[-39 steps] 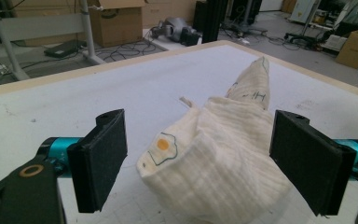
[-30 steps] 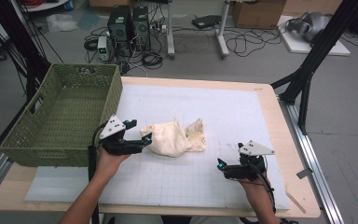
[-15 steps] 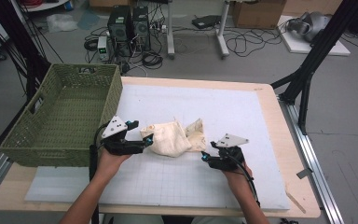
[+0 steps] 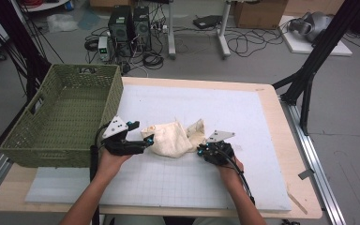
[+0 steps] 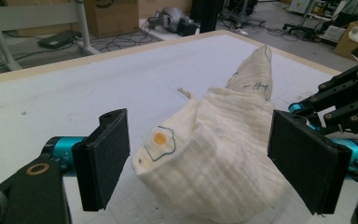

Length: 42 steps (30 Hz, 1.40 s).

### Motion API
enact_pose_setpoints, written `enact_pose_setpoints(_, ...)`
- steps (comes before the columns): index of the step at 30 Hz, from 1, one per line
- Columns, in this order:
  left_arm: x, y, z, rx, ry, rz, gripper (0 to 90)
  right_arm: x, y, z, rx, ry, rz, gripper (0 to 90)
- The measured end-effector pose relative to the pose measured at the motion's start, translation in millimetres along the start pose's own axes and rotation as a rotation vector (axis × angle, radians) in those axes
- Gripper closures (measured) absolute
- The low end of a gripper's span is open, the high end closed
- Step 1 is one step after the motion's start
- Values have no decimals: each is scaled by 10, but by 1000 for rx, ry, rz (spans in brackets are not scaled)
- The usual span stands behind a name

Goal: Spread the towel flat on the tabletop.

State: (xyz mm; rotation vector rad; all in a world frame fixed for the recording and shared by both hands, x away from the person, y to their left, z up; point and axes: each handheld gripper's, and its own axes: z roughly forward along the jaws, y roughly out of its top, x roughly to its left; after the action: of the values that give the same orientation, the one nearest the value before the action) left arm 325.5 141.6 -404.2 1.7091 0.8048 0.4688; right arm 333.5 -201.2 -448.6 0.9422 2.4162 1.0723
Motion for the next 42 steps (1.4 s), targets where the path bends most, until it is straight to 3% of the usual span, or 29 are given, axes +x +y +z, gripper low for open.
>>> enact_pose_setpoints(5, 13, -3, -2, 0, 2, -4, 217, 16, -1, -39, 13, -7, -6, 863)
enact_pose_setpoints(8, 24, -5, -15, -1, 6, -12, 219, 70, -65, -241, 10, -10, -28, 863)
enact_pose_setpoints(10, 26, -5, -16, -2, 7, -14, 220, 75, -82, -284, 9, -11, -33, 862)
enact_pose_setpoints(14, 21, 0, -18, 1, 7, -5, 241, 117, -217, -586, 32, -12, -71, 859)
enact_pose_setpoints(17, 16, -6, -10, 8, -2, 7, 275, 133, -283, -677, 42, -16, -83, 859)
enact_pose_setpoints(22, 12, -13, 9, 22, -6, 6, 313, 156, -470, -878, 56, -19, -65, 859)
enact_pose_setpoints(26, 22, -15, 3, 22, -2, 8, 343, 206, -634, -1035, 116, -21, -64, 859)
enact_pose_setpoints(29, 23, -16, 8, 26, -5, 8, 352, 213, -656, -1113, 98, -21, -51, 838)
enact_pose_setpoints(30, 15, -25, 29, 38, -14, 3, 355, 203, -621, -1158, 62, -24, -30, 760)
enact_pose_setpoints(31, 15, -25, 29, 38, -14, 3, 355, 203, -621, -1158, 62, -24, -30, 760)
enact_pose_setpoints(32, 5, -28, 45, 46, -15, 7, 353, 188, -520, -1166, 11, -21, -8, 685)
enact_pose_setpoints(35, 3, -24, 41, 42, -10, 13, 353, 185, -398, -1105, -35, -9, 3, 608)
enact_pose_setpoints(36, 10, -21, 34, 38, -6, 10, 353, 188, -263, -988, -68, -2, 2, 539)
enact_pose_setpoints(37, 17, -20, 31, 34, -2, 10, 353, 188, -263, -988, -68, -2, 2, 539)
enact_pose_setpoints(38, 27, -19, 22, 31, 1, 5, 351, 184, -122, -835, -88, 10, 1, 491)
enact_pose_setpoints(39, 33, -18, 19, 28, 5, 4, 351, 184, -122, -835, -88, 10, 1, 491)
enact_pose_setpoints(40, 46, -18, 10, 24, 10, -3, 350, 169, 5, -667, -115, 19, 14, 472)
enact_pose_setpoints(41, 46, -18, 10, 24, 10, -3, 350, 169, 5, -667, -115, 19, 14, 472)
enact_pose_setpoints(42, 51, -17, 5, 21, 13, -7, 347, 143, 116, -488, -113, 37, 31, 463)
